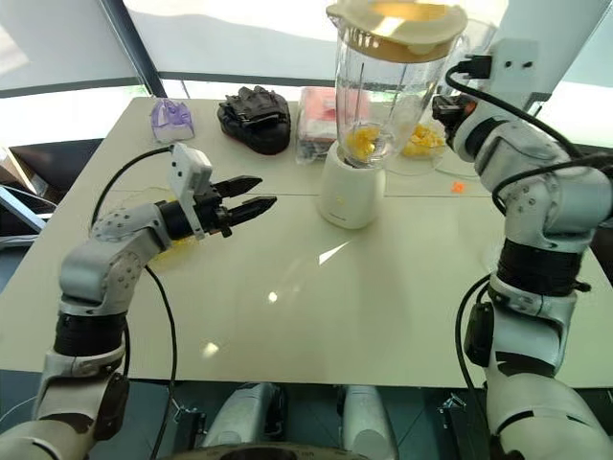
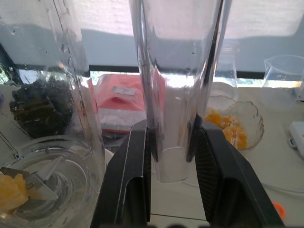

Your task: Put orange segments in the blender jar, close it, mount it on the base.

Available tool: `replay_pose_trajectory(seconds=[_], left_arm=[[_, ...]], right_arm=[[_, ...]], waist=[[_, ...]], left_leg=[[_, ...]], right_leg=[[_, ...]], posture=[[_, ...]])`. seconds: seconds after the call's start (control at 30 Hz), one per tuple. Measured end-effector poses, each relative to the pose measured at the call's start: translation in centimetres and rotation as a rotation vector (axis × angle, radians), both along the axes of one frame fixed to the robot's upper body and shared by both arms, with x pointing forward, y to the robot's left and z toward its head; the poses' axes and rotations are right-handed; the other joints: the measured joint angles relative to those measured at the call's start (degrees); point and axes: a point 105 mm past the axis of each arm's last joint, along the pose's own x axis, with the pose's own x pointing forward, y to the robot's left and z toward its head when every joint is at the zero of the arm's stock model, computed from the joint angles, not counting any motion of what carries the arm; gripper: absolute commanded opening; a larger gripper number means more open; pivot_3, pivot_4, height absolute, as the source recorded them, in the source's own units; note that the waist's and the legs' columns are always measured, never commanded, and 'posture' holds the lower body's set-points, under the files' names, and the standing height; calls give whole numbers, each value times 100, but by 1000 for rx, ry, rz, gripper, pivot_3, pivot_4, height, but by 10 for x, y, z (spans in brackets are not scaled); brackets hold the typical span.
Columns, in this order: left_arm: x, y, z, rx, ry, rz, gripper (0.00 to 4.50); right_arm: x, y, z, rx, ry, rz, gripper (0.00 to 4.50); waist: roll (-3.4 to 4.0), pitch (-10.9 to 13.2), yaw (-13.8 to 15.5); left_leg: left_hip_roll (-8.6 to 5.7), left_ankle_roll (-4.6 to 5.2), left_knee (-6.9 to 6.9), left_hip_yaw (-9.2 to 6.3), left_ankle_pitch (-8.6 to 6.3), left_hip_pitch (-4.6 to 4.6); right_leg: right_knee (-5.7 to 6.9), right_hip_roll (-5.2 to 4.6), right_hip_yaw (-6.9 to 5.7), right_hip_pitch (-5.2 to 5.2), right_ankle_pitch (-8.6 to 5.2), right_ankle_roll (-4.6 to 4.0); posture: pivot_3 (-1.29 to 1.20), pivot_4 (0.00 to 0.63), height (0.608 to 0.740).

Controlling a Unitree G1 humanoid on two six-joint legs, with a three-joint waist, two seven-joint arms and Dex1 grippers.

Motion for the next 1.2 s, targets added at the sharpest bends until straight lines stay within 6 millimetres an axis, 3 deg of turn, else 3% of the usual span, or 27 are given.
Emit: replay_pose_trajectory(seconds=[0.23, 0.47, 0.9, 1.0, 1.2], left_arm=[[-5, 21, 8, 37, 7, 57, 2657], [-10, 26, 8, 58, 19, 62, 2657], [-9, 28, 0, 54, 43, 89, 2657], [-9, 28, 1, 54, 41, 88, 2657], [-9, 26, 1, 51, 33, 87, 2657]], right_arm=[[23, 4, -15, -13, 22, 10, 748], [38, 10, -17, -13, 8, 26, 748], [40, 7, -19, -97, -4, 55, 748], [38, 4, -33, -97, 65, 76, 748], [36, 1, -34, -96, 79, 83, 748]], waist=[[1, 2, 13], [1, 3, 5], [1, 2, 0], [2, 5, 4], [3, 7, 22]], left_leg=[[3, 0, -4, -2, 0, 0], [3, -1, -4, 1, 0, 1], [4, -1, -6, 4, 0, 39], [4, -1, -6, 4, 0, 38], [4, -1, -13, 3, 0, 32]], right_leg=[[0, 4, -2, -2, 0, 0], [0, 3, -1, -2, 0, 0], [1, 3, 1, 31, -1, -2], [0, 3, 1, 31, -1, -2], [-16, 3, -1, 30, -1, -1]], posture=[[0, 150, 740], [0, 150, 740], [0, 150, 740], [0, 150, 740], [0, 150, 740]])
